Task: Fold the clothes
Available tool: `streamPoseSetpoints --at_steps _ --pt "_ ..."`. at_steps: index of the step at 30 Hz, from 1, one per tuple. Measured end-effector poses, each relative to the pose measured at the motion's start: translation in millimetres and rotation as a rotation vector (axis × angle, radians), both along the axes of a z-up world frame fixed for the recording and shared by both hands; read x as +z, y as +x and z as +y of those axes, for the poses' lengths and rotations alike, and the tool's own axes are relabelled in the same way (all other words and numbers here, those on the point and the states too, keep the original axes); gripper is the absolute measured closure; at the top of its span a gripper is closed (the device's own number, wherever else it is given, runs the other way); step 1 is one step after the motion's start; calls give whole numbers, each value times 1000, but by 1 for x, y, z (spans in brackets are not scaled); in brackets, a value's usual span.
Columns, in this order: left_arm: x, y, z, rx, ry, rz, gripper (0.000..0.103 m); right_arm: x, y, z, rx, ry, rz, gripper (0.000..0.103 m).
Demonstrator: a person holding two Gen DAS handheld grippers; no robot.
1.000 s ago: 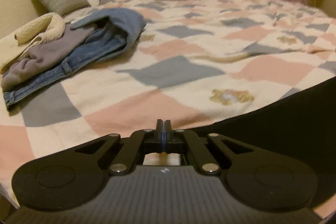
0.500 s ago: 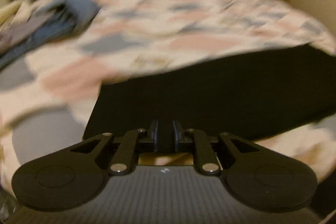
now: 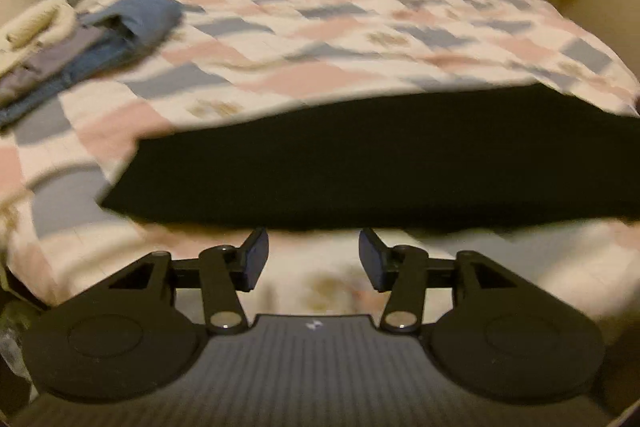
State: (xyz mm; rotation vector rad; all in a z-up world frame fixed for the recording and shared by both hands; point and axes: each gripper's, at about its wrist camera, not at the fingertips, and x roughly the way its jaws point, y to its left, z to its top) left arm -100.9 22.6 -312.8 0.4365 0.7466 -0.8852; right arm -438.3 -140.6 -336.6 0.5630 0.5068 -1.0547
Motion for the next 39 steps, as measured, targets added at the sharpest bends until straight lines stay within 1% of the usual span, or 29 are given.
streamPoseSetpoints --at_steps 3,4,7,12,17,22,26,30,31,33,35,36,39 --pt "-1 -33 2 -33 12 25 57 1 -7 22 -4 3 -3 42" --pt "1 -41 5 -40 11 17 57 2 -10 27 -5 0 -5 41" --pt "8 -63 15 -61 7 -3 52 7 -19 39 -14 -21 -13 37" --pt "19 -84 32 -85 -17 -19 52 16 -34 58 -29 -55 -27 37" --pt "30 -90 44 -92 -38 -41 50 24 -49 77 -43 -88 -40 36" --pt "36 -92 50 -96 -56 -51 46 30 -50 83 -39 -101 -39 35" --pt "35 -89 46 -98 -50 -47 46 31 -46 83 -34 -103 -41 34" --pt "27 -79 37 -90 -33 -25 46 27 -39 74 -27 -83 -27 34" --pt "25 -75 36 -91 -35 -12 45 26 -38 71 -26 -77 -22 34" --pt "18 -58 38 -90 -72 53 45 24 -34 66 -23 -65 -14 34" --pt "10 -25 48 -49 -156 162 46 19 -29 60 -20 -49 -2 34" --pt "6 -7 53 -23 -200 215 47 16 -27 55 -17 -37 8 34" --pt "-9 64 76 135 -349 364 52 5 -17 42 -15 -5 43 34"
